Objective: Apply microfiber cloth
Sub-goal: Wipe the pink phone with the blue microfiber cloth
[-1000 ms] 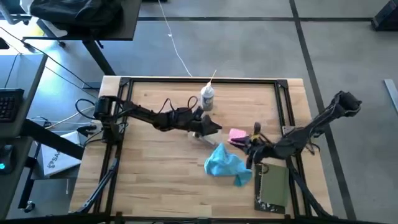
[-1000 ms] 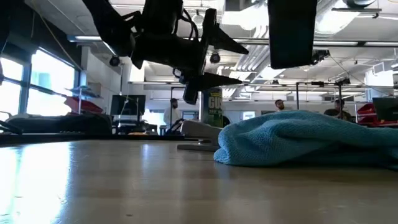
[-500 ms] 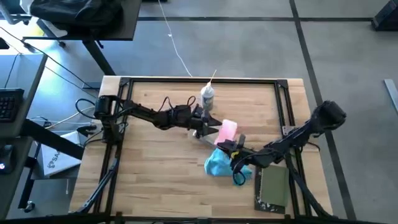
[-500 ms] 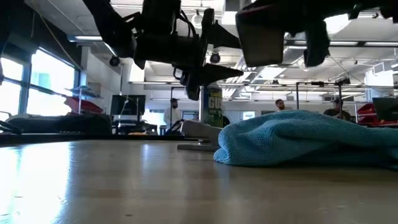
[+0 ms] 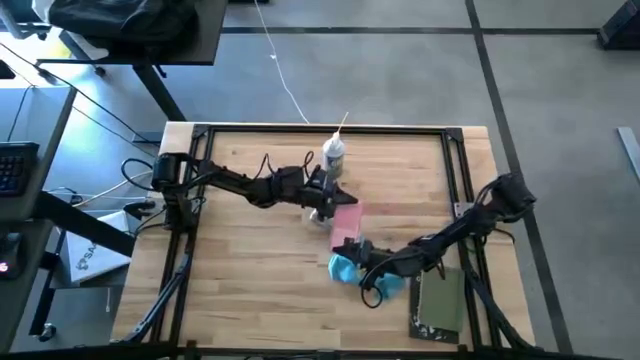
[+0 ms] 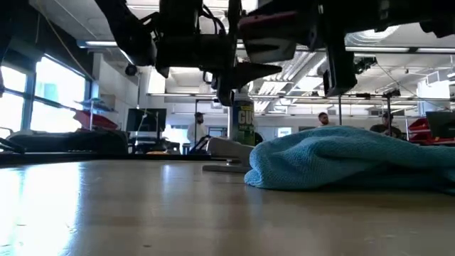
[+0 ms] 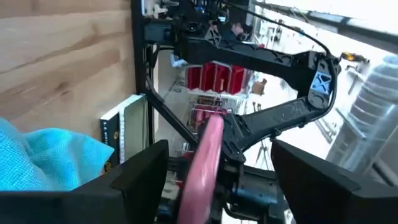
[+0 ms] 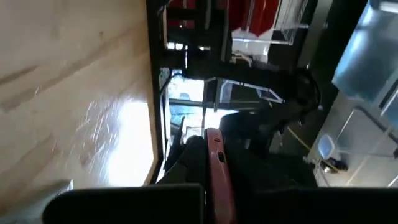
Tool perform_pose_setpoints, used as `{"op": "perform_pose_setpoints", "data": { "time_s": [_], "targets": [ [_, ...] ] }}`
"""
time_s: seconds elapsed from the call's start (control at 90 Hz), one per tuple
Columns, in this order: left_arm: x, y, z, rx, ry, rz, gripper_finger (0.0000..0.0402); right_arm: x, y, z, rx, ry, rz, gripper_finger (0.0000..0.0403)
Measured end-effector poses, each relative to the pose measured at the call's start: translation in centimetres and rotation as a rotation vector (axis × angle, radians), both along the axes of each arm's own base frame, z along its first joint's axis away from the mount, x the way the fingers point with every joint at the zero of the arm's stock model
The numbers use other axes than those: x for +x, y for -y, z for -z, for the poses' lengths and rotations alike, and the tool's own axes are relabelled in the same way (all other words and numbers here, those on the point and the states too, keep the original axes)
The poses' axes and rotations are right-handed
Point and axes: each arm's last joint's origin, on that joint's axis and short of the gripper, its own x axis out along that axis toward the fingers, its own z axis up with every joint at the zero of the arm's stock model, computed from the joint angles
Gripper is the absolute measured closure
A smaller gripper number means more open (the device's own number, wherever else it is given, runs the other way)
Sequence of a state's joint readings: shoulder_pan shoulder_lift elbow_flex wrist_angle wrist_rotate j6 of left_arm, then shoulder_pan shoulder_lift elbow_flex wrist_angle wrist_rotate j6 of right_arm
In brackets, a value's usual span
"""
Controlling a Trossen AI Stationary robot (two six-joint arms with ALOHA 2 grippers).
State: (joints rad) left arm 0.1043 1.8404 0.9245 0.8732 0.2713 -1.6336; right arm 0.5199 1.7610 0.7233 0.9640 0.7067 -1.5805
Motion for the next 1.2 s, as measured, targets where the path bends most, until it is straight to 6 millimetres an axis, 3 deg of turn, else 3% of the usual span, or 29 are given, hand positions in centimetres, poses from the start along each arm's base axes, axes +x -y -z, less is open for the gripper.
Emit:
{"op": "perform_pose_setpoints", "data": {
  "time_s": [0.278,0.689,1.089,1.2],
  "targets": [
    [-0.03,0.18,-0.18,-0.007,0.017,0.062,0.0225,0.26,0.13,-0.24,-0.024,-0.006,0.065,0.04],
    [-0.02,0.16,-0.29,0.011,0.034,0.054,0.0265,0.23,0.17,-0.06,-0.039,-0.027,0.072,0.04],
    [-0.02,0.08,-0.36,0.077,0.058,0.044,0.0365,0.23,0.17,-0.18,-0.018,-0.019,0.073,0.04],
    [-0.02,0.07,-0.36,0.105,0.063,0.04,0.0383,0.22,0.16,-0.14,-0.015,-0.025,0.07,0.0384]
  ]
}}
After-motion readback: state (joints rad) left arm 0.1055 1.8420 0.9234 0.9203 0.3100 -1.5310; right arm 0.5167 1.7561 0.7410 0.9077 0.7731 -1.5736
